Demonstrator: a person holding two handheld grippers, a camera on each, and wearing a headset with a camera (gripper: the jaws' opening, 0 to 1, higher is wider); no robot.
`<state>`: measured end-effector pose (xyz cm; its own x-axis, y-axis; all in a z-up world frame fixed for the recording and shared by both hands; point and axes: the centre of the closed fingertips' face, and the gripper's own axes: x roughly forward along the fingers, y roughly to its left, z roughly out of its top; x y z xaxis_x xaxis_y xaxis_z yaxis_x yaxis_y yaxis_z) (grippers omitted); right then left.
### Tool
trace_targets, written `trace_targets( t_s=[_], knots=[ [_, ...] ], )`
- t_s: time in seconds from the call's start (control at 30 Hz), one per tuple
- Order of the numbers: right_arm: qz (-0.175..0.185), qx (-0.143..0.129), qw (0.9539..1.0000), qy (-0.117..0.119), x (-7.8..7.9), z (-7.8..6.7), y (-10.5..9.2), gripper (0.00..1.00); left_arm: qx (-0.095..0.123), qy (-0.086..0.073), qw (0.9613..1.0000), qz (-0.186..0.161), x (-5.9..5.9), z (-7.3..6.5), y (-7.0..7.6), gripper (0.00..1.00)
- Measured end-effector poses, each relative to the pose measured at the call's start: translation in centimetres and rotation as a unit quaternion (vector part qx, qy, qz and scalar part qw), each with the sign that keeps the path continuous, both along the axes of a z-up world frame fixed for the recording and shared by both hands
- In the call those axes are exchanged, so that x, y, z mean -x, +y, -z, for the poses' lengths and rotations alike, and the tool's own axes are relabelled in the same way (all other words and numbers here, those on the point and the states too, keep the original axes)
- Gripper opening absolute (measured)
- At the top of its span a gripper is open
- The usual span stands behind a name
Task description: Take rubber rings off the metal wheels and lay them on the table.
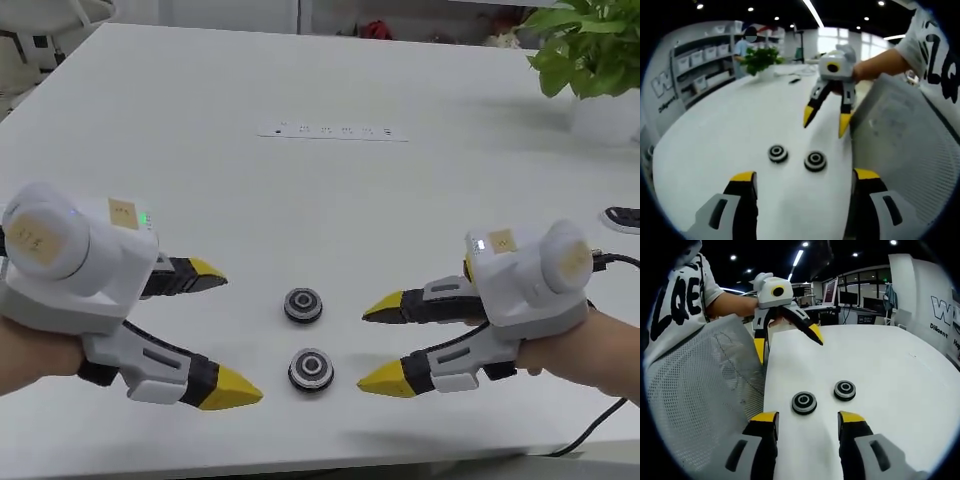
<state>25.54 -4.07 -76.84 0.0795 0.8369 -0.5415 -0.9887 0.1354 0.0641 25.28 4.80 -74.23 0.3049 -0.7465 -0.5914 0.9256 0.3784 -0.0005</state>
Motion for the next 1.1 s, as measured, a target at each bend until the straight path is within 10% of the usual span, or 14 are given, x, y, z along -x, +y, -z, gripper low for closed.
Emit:
trace_targets(
  t_s=[1.1],
  knots=[
    [-0.029, 0.012, 0.9993, 0.021, -0.3, 1.7, 1.3, 0.40, -0.011, 0.018, 0.9990, 0.040, -0.2, 1.4, -1.8, 0.69]
  ],
)
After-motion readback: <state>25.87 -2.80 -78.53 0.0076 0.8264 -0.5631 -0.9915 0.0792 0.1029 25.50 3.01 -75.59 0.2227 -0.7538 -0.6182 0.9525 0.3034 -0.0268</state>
